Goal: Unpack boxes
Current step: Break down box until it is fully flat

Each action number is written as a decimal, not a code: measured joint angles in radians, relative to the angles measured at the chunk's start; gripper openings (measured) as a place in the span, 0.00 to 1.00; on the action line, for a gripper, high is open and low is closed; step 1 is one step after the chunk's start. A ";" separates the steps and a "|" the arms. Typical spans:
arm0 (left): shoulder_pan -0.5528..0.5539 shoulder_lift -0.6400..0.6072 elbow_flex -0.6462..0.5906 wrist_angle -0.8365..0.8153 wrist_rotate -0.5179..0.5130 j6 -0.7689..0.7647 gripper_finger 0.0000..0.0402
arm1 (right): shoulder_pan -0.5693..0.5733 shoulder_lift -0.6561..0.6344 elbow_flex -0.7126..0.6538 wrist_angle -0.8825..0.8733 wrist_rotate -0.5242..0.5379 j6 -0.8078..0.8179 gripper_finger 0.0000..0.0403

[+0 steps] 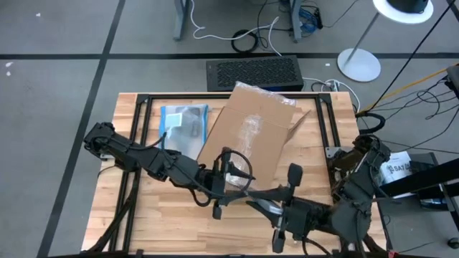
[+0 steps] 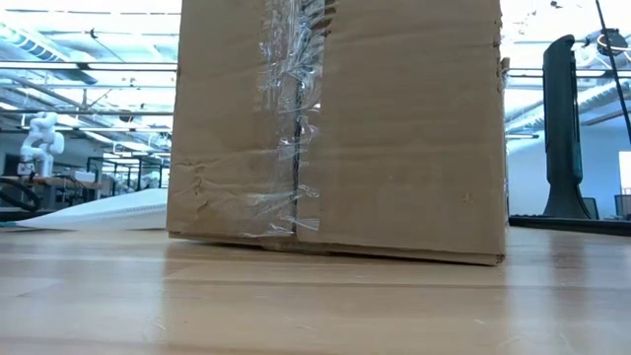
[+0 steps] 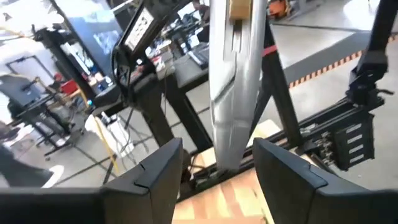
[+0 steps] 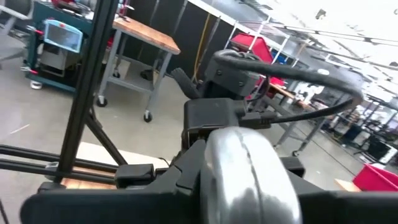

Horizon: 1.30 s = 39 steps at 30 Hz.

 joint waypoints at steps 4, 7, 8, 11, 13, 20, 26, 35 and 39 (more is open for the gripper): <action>-0.012 -0.004 0.000 -0.035 -0.072 0.000 0.50 | 0.030 0.000 0.000 0.004 0.056 -0.011 0.17; -0.019 -0.011 0.000 -0.077 -0.151 0.006 0.50 | 0.059 0.000 0.000 0.000 0.106 -0.012 0.17; -0.023 -0.014 0.000 -0.105 -0.179 0.007 0.50 | 0.069 0.000 0.000 -0.001 0.124 -0.012 0.17; -0.026 -0.029 0.000 -0.200 -0.261 0.004 0.50 | 0.103 0.000 0.000 -0.005 0.194 -0.005 0.17; -0.031 -0.041 0.000 -0.281 -0.319 -0.017 0.50 | 0.125 -0.001 0.000 -0.016 0.235 0.018 0.17; 0.002 -0.086 0.000 -0.750 -0.469 -0.300 0.50 | 0.156 0.016 0.002 -0.172 0.332 0.271 0.17; 0.059 -0.118 -0.012 -1.126 -0.540 -0.666 0.50 | 0.120 0.099 0.001 -0.344 0.429 0.553 0.17; 0.061 -0.300 -0.272 -0.884 -0.396 -0.692 0.50 | 0.042 0.212 0.000 -0.507 0.501 0.941 0.17; 0.061 -0.399 -0.412 -0.604 -0.264 -0.545 0.50 | 0.025 0.217 0.001 -0.575 0.511 1.070 0.17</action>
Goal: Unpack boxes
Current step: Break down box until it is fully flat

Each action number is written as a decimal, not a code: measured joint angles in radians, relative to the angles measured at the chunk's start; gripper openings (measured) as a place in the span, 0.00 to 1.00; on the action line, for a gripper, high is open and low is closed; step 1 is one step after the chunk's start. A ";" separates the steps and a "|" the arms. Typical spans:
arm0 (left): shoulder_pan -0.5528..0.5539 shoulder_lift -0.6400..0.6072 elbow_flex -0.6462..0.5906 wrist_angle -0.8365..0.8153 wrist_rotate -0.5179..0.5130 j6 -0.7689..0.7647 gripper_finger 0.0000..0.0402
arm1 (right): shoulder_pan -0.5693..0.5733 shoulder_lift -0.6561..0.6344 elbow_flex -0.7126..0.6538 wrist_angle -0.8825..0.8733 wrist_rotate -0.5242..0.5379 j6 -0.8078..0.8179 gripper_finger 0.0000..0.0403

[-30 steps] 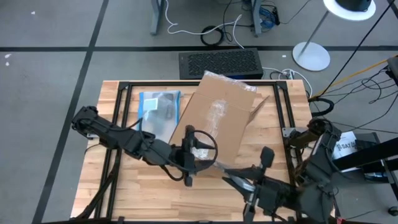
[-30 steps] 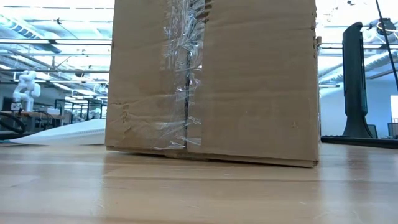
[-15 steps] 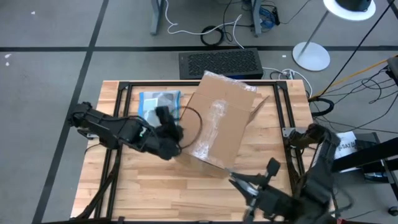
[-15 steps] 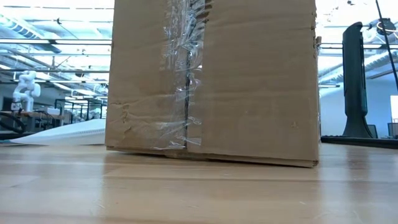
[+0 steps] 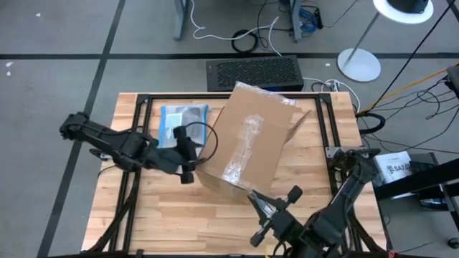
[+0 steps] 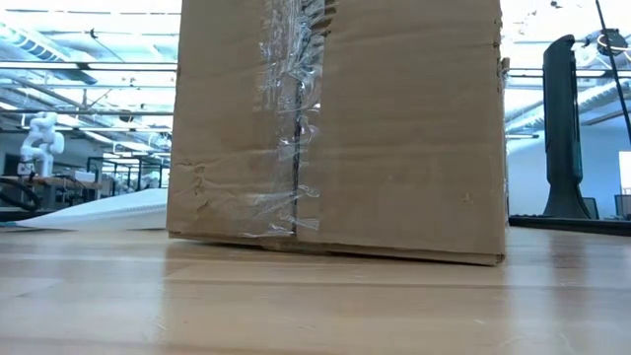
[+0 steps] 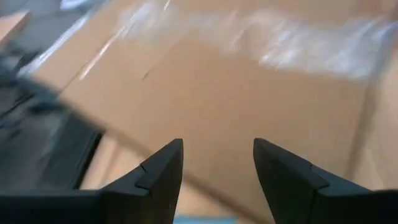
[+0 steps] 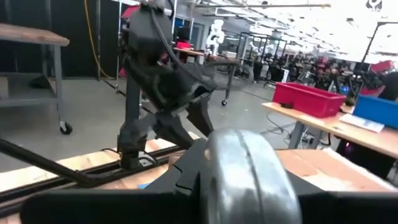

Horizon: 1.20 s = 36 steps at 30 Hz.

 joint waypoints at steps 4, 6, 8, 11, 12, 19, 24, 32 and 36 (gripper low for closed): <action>0.004 -0.064 -0.091 0.164 0.083 0.121 0.50 | -0.022 0.003 0.000 -0.010 -0.002 0.066 0.17; 0.004 -0.066 -0.109 0.178 0.127 0.160 0.50 | -0.036 0.003 0.000 -0.009 -0.001 0.096 0.17; 0.005 -0.058 -0.112 0.167 0.168 0.189 0.50 | -0.050 0.003 0.000 -0.009 -0.005 0.111 0.17; 0.005 -0.038 -0.112 0.172 0.178 0.232 0.50 | -0.074 0.003 0.000 0.005 -0.008 0.113 0.17; 0.007 -0.032 -0.112 0.176 0.178 0.241 0.50 | -0.083 0.003 0.000 0.010 -0.013 0.113 0.17; 0.034 -0.009 -0.109 0.180 0.240 0.265 0.50 | -0.130 0.003 0.000 0.045 -0.066 0.014 0.17; 0.041 -0.012 -0.108 0.179 0.281 0.279 0.50 | -0.138 -0.054 0.000 0.051 -0.119 -0.096 0.17; 0.040 -0.011 -0.110 0.194 0.308 0.283 0.50 | -0.139 -0.142 0.000 0.058 -0.190 -0.240 0.17; 0.040 -0.010 -0.110 0.202 0.330 0.282 0.50 | -0.139 -0.181 0.000 0.057 -0.284 -0.324 0.17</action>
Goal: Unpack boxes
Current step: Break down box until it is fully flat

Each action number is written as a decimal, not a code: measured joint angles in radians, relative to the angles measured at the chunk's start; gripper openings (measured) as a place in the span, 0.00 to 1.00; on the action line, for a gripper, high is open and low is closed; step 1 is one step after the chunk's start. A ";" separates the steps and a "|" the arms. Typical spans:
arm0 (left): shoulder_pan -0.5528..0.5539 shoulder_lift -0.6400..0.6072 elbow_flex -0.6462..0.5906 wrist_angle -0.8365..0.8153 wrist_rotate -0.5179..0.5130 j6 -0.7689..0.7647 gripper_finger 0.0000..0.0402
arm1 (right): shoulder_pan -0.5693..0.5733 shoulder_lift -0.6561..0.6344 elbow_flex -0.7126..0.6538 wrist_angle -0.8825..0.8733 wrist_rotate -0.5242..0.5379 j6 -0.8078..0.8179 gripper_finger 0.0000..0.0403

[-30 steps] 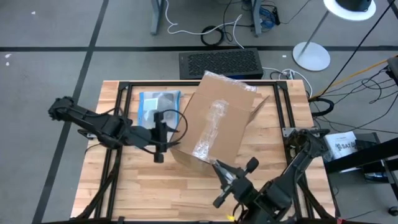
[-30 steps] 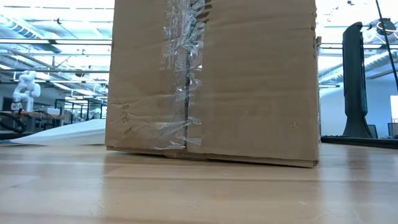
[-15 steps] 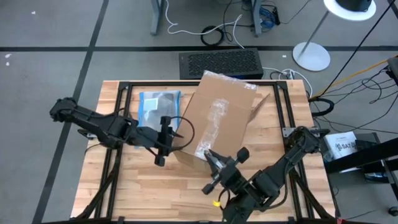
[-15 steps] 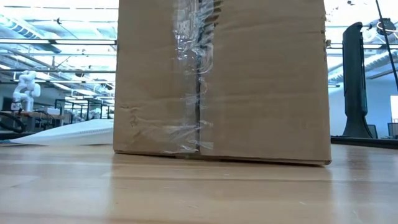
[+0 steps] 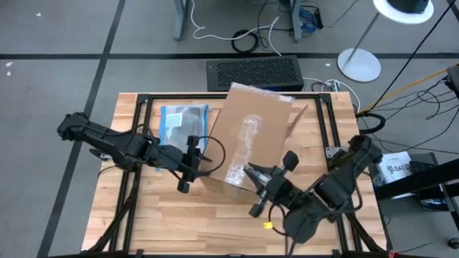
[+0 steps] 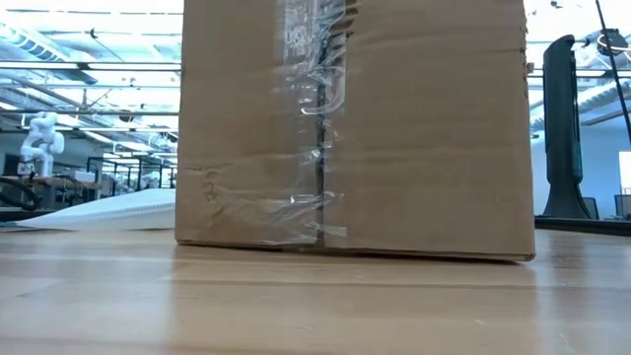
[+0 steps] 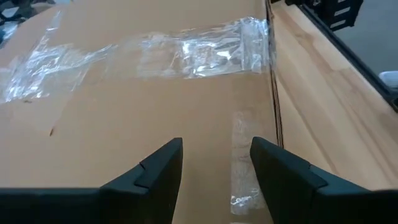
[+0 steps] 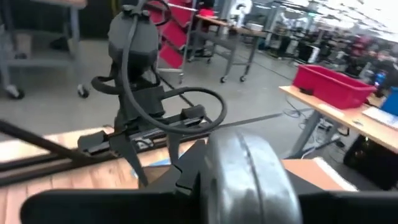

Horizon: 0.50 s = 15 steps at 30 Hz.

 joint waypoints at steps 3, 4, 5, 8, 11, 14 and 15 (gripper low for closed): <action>0.000 0.000 0.000 0.004 0.005 0.000 0.50 | -0.002 -0.033 0.000 0.003 -0.062 -0.074 0.17; 0.000 0.000 0.000 0.006 0.005 0.000 0.50 | -0.003 -0.044 0.000 0.014 -0.094 -0.105 0.17; 0.000 0.000 -0.001 0.008 0.005 0.000 0.50 | -0.008 -0.051 0.000 0.033 -0.122 -0.145 0.17; 0.000 0.001 -0.001 0.013 0.005 0.000 0.50 | -0.036 -0.060 0.000 0.160 -0.287 -0.306 0.17; 0.004 0.000 -0.002 0.014 0.005 0.000 0.50 | -0.072 -0.060 0.000 0.310 -0.473 -0.473 0.17; 0.010 0.000 -0.002 0.015 0.006 -0.021 0.50 | -0.108 -0.061 0.000 0.343 -0.561 -0.529 0.17; 0.013 0.001 -0.002 0.015 0.008 -0.025 0.50 | -0.118 -0.061 0.000 0.332 -0.580 -0.530 0.17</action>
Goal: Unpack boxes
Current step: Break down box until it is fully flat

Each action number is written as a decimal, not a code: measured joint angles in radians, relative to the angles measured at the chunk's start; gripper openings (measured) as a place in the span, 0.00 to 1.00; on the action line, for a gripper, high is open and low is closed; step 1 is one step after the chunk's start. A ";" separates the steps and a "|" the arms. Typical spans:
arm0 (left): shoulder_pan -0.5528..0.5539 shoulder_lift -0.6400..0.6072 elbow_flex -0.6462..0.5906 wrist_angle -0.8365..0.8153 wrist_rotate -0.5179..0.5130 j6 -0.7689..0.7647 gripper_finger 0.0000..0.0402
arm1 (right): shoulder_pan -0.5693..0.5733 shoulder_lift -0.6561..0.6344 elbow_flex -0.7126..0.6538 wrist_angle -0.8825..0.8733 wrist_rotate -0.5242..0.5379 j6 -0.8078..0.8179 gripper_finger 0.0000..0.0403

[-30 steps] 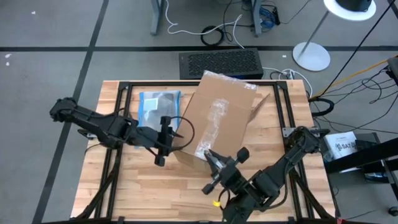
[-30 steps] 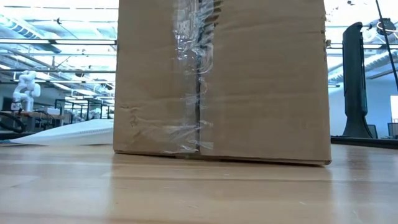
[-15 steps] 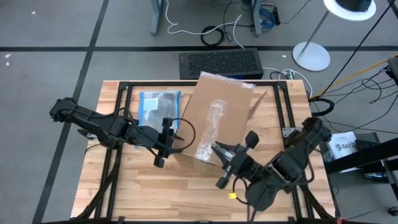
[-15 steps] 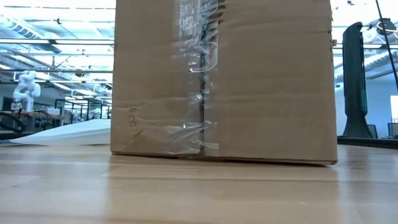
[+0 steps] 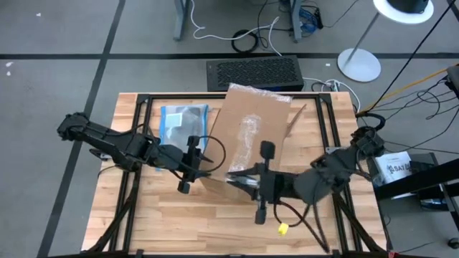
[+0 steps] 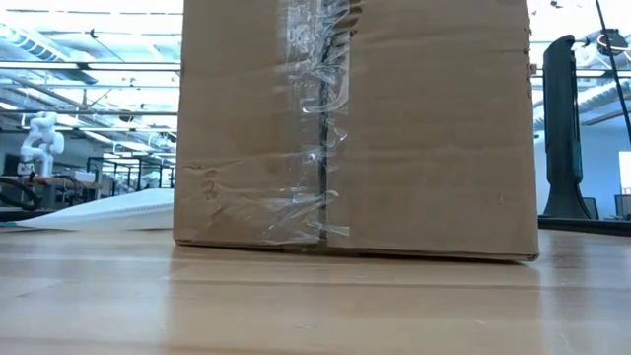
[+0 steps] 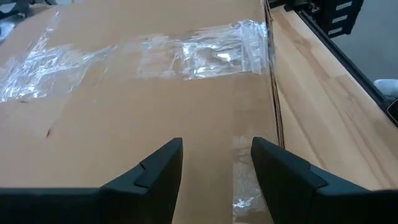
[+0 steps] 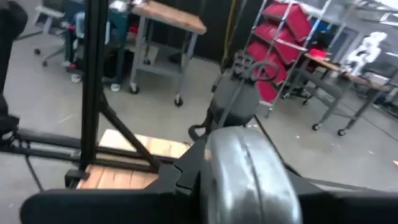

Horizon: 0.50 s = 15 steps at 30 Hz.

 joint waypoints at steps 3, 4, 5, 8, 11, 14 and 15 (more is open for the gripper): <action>0.000 0.000 0.000 -0.007 0.001 -0.001 0.50 | -0.029 0.000 -0.025 -0.015 -0.059 0.008 0.17; 0.000 0.000 0.000 -0.010 0.001 -0.002 0.50 | -0.038 0.000 -0.042 -0.016 -0.064 0.011 0.17; 0.001 0.000 0.000 -0.011 0.000 -0.001 0.50 | -0.047 -0.001 -0.057 -0.019 -0.068 0.016 0.17; 0.006 0.000 0.000 -0.013 0.000 -0.002 0.50 | -0.082 -0.003 -0.102 -0.007 -0.131 0.031 0.17; 0.010 -0.001 0.000 -0.017 -0.004 -0.001 0.50 | -0.103 -0.020 -0.139 0.008 -0.144 0.032 0.17; 0.013 -0.001 0.001 -0.022 -0.004 -0.004 0.50 | -0.108 -0.054 -0.180 0.019 -0.158 0.028 0.17; 0.013 -0.001 0.002 -0.026 -0.004 -0.005 0.50 | -0.106 -0.070 -0.195 0.023 -0.161 0.027 0.17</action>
